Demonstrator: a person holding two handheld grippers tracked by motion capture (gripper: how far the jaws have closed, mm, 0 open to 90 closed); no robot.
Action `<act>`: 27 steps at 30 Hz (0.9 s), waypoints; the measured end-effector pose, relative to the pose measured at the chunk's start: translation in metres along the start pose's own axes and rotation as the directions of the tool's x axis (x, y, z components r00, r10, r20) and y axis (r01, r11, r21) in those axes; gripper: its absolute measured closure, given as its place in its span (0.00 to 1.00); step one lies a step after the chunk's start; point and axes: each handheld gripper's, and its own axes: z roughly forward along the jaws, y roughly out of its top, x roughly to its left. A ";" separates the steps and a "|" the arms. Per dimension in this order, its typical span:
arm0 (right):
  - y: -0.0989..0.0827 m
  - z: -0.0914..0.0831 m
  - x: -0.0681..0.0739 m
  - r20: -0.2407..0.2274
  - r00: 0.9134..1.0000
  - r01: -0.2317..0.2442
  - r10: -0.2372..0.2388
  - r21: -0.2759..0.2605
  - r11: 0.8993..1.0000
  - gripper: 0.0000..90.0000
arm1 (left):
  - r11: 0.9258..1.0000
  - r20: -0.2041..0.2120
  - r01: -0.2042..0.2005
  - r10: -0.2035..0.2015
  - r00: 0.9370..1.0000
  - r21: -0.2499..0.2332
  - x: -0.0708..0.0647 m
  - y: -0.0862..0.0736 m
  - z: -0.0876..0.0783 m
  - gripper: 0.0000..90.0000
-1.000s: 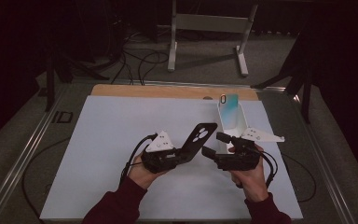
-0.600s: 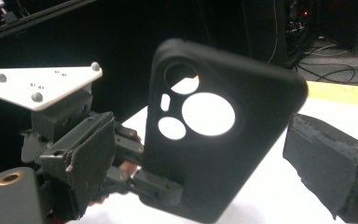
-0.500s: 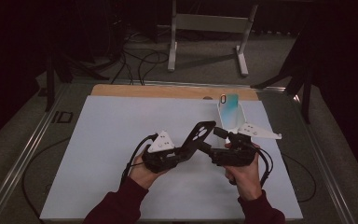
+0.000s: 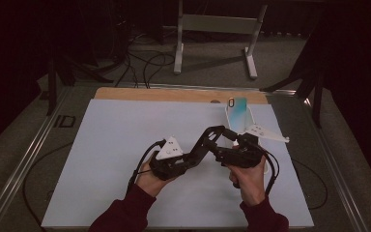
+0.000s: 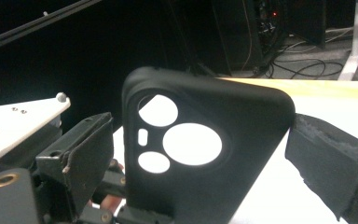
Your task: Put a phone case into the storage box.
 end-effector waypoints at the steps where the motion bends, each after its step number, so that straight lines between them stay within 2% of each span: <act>1: 0.000 0.001 0.000 -0.002 1.000 0.000 0.000 -0.003 1.000 0.09 | 1.000 0.002 -0.002 0.002 1.000 0.002 -0.001 0.000 0.001 0.90; 7: 0.001 0.003 0.001 0.019 1.000 -0.005 0.005 0.003 1.000 0.09 | 1.000 0.023 -0.015 0.015 1.000 0.019 -0.008 0.000 0.007 0.90; 13: 0.001 0.003 0.000 0.035 0.999 -0.007 0.007 0.005 1.000 0.13 | 1.000 0.051 -0.003 0.003 0.999 0.015 -0.011 -0.001 0.011 0.90; 22: 0.001 0.003 0.003 0.057 0.998 0.015 -0.016 0.022 1.000 0.15 | 0.999 0.036 -0.016 0.015 0.999 0.037 -0.010 -0.002 0.013 0.89; 27: 0.001 0.004 0.003 0.064 0.998 0.023 -0.024 0.029 0.999 0.15 | 0.999 0.036 -0.009 0.008 0.999 0.032 -0.008 -0.001 0.011 0.80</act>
